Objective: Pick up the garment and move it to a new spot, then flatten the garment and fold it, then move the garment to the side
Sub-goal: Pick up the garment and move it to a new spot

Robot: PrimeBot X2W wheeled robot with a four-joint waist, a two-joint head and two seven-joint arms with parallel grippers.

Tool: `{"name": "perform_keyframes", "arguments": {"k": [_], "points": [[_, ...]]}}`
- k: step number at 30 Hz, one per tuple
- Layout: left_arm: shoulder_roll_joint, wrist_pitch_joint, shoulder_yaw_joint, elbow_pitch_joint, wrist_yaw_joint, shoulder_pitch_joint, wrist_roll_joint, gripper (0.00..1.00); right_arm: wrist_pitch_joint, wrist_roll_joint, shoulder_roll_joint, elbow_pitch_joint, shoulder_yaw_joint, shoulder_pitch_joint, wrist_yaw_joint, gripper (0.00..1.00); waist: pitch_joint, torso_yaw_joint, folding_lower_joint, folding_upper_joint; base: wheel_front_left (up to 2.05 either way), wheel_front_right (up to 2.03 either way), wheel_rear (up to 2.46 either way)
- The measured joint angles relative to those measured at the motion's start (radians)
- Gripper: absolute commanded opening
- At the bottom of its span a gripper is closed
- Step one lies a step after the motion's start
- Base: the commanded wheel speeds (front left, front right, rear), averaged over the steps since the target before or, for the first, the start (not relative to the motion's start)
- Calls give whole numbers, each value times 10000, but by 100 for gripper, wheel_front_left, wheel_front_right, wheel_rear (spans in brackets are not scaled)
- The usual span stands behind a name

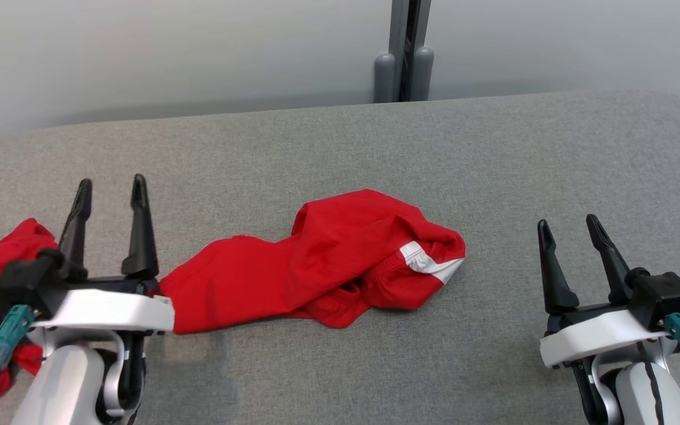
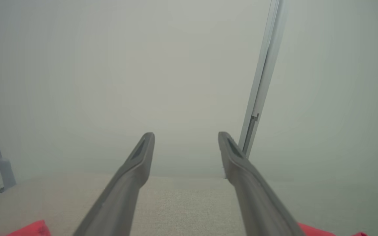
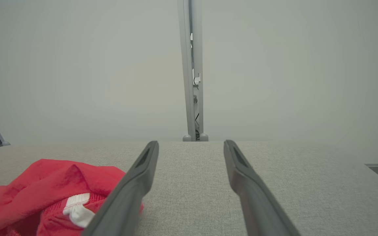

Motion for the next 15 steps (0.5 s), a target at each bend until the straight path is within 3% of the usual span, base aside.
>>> {"name": "perform_keyframes", "arguments": {"k": [7,15], "points": [[150,-10,1049,-362,-366,1012,161,100,88,-109,0,-111,-94,248,0,100,-251,179,0,0,0,0,0],[665,700,834,-642,-454,1846,207,100,336,-324,-2,-263,-253,749,0,100,-640,357,0,0,0,0,0]]}}
